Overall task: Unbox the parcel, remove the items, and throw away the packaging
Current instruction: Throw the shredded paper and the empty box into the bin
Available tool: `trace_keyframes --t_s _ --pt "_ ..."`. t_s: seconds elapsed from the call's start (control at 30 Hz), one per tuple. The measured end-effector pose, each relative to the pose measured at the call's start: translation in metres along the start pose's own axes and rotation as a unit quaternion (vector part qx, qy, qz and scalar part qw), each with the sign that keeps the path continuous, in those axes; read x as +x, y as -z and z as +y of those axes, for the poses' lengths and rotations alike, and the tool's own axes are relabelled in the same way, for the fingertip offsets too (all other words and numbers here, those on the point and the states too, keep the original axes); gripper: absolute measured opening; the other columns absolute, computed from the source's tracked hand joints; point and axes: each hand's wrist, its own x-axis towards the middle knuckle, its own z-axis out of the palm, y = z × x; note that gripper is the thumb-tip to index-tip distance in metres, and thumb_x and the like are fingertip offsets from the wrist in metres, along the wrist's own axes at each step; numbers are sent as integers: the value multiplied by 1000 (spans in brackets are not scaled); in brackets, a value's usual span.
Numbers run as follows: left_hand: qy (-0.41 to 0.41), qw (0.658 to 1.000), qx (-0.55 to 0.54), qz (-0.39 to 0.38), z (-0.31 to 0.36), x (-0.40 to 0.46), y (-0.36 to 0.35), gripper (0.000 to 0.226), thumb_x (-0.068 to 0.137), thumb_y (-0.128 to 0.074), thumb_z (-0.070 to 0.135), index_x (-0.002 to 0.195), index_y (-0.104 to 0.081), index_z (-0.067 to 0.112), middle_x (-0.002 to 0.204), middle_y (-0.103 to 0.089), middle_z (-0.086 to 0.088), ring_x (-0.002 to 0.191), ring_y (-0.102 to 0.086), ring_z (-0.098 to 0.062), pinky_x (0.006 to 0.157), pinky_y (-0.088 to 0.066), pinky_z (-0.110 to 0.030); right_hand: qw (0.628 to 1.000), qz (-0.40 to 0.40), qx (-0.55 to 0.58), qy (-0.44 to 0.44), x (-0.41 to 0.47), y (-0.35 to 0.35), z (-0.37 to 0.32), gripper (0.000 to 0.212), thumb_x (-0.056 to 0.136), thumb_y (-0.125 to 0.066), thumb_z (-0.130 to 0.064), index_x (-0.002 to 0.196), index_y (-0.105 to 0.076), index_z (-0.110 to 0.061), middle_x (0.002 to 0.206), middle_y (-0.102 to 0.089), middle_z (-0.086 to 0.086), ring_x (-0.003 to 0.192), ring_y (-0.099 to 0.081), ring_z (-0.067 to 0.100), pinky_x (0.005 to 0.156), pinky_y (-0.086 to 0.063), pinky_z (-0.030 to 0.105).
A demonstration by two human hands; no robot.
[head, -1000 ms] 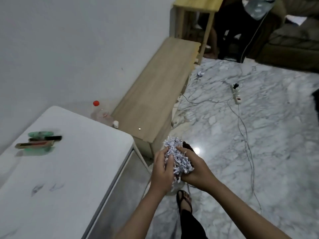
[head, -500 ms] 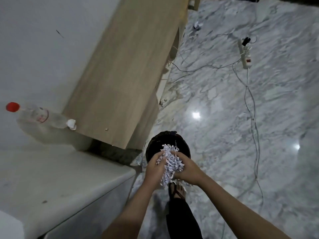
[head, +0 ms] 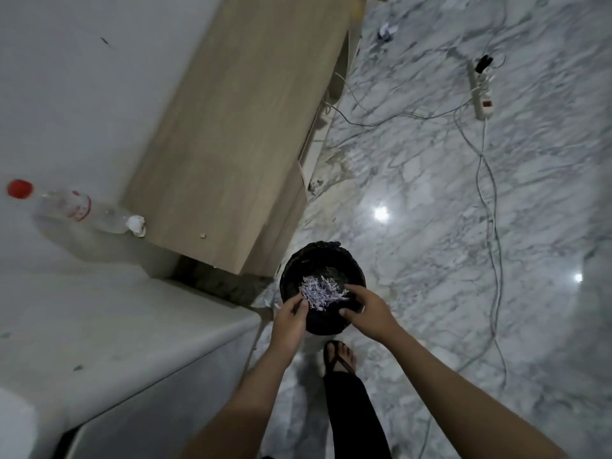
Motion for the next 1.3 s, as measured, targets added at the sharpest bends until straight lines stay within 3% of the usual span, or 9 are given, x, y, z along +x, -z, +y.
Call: trace_keyframes --t_s 0.27,0.37,0.5,0.67,0.83,0.93,1.03,1.2,1.3 --pt "-94 992 -47 62 13 -138 55 34 95 -50 33 127 -55 21 129 -56 3 117 -53 -10 93 -44 -26 989 76 84 95 -120 -41 -81 42 87 -66 -18 127 -54 -18 127 -58 1 119 -54 15 97 -46 29" --pt "-188 974 -12 123 -7 -220 104 27 95 -49 33 122 -52 34 122 -51 18 111 -48 8 90 -39 -12 974 101 97 177 -180 -73 -120 39 88 -64 -16 126 -56 -16 120 -60 -2 110 -57 8 94 -48 19" --pt "-327 904 54 270 -71 -326 177 19 89 -52 41 107 -55 40 115 -54 20 109 -45 20 89 -31 0 947 98 94 291 -266 -138 -157 34 88 -63 -17 122 -58 -19 115 -63 -5 108 -58 0 89 -46 11" --pt "-386 812 73 431 -152 -425 258 27 90 -50 33 111 -62 21 111 -60 2 110 -56 -8 93 -42 -19 884 37 17 465 -350 -239 -188 31 86 -58 -23 116 -58 -21 112 -61 -8 109 -59 10 94 -47 21" --pt "-187 796 16 576 -224 -468 313 43 86 -53 43 123 -54 20 133 -42 1 123 -43 -20 81 -55 -40 840 -52 -81 534 -388 -312 -215 45 86 -61 -35 128 -52 -22 133 -51 -1 127 -45 9 103 -43 33" --pt "-68 790 40 609 -252 -475 341 62 84 -51 50 134 -46 13 146 -33 -12 133 -32 -32 104 -35 -55 820 -92 -223 520 -392 -334 -230 91 73 -68 -59 146 -23 -30 157 -16 -6 146 -10 13 118 -12 39" --pt "34 816 40 576 -265 -475 354 72 88 -47 54 144 -30 12 155 -19 -14 142 -16 -33 112 -11 -59 791 -84 -341 500 -394 -358 -238 119 61 -64 -76 149 2 -31 159 12 -1 146 15 19 114 9 47" --pt "113 831 144 525 -251 -460 348 100 72 -5 75 149 -14 13 157 0 -21 143 4 -39 110 1 -62 769 -54 -393 500 -383 -391 -247 115 65 -47 -80 150 5 -23 158 19 11 145 19 28 113 8 57" --pt "154 835 130 513 -241 -446 351 106 68 2 73 149 -11 6 155 4 -25 143 8 -42 110 3 -62 769 -29 -407 492 -362 -392 -261 114 67 -44 -82 150 3 -21 158 16 13 146 15 32 112 6 62"
